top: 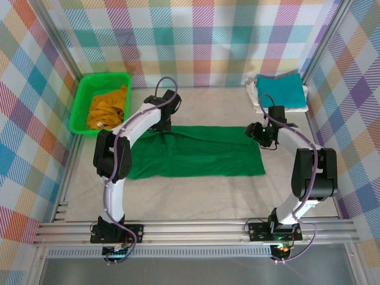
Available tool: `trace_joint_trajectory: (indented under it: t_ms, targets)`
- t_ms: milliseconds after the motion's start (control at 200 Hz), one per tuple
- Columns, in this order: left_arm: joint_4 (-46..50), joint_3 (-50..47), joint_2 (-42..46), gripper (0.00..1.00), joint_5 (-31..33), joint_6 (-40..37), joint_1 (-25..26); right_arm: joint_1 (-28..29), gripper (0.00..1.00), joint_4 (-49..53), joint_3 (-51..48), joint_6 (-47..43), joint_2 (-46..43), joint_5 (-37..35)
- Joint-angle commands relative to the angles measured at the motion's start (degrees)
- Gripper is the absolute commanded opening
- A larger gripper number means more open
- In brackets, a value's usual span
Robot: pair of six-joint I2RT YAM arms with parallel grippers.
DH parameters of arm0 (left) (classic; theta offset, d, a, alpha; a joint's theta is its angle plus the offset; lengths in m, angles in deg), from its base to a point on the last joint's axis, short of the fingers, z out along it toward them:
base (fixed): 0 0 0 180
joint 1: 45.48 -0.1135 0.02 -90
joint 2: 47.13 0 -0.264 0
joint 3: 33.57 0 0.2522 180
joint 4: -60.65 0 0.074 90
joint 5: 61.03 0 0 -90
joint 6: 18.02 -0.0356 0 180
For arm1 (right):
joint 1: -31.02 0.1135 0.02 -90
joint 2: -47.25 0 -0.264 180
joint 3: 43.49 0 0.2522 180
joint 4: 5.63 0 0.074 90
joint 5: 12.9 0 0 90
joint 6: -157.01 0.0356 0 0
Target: Fold and stack the t-shirts
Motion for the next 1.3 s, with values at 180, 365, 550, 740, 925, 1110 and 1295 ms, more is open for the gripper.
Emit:
trace_joint_trajectory:
  t_ms: [180,365,550,740,925,1110,1295]
  targets:
    - [5.1,-6.0,5.9,0.0,4.5,5.5,3.6,0.3,0.57,-0.1,1.2,-0.4,1.3,1.3]
    - [7.4,-6.6,5.7,0.0,5.7,6.8,5.5,0.3,0.58,-0.1,1.3,-0.4,1.7,1.0]
    - [6.2,-11.2,6.3,0.0,5.3,8.6,6.8,0.3,0.59,3.0,4.2,-0.4,4.7,0.6]
    - [2.6,-14.5,5.1,0.0,3.5,9.2,7.2,0.2,0.58,6.1,8.6,0.5,10.2,-1.4]
    - [1.4,-15.8,3.8,0.0,3.8,9.1,7.4,0.1,0.56,5.7,10.1,2.0,12.6,-1.4]
    - [0.3,-16.1,2.8,0.0,4.1,8.9,7.4,0.2,0.45,3.8,9.7,2.6,14.9,1.2]
    - [0.2,-16.0,2.2,0.0,4.1,8.8,7.4,0.1,0.26,3.6,9.3,3.0,14.2,1.5]
